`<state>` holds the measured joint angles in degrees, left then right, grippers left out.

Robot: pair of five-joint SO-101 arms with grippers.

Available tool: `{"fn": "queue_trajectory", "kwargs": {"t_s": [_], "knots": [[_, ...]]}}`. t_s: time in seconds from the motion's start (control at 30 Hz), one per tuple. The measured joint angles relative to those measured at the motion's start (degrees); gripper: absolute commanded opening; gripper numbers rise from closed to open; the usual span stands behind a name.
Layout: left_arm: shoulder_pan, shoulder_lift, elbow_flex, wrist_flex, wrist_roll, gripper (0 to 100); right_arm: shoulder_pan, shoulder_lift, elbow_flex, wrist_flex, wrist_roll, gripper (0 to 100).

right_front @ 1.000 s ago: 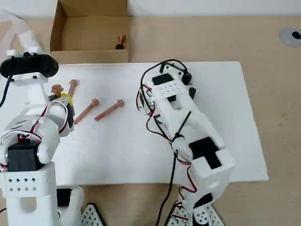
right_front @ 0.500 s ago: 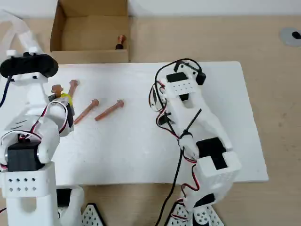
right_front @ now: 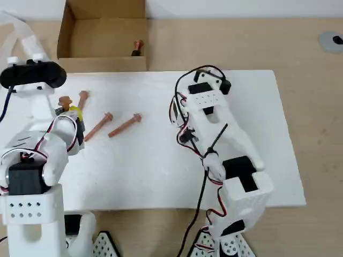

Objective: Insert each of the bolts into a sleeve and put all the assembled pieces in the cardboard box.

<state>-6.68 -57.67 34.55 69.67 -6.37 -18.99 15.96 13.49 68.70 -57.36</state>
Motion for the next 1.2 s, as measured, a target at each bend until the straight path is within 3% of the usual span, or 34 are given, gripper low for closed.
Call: {"fn": "queue_trajectory", "kwargs": {"t_s": [0.3, 0.5, 0.83, 1.2], "knots": [[0.00, 0.00, 0.00, 0.00, 0.00, 1, 0.18, 0.09, 0.18, 0.53, 0.00, 1.2], [0.00, -0.09, 0.00, 0.00, 0.00, 1, 0.18, 0.62, -2.20, 3.08, 4.48, 1.2], [0.00, -9.14, 0.00, -1.93, 0.00, 1, -7.82, -8.18, -16.79, 15.91, 23.56, 0.9], [0.00, -27.43, 4.31, -2.20, 0.00, 1, -16.26, -40.09, -18.81, 18.64, 38.42, 0.9]]}}
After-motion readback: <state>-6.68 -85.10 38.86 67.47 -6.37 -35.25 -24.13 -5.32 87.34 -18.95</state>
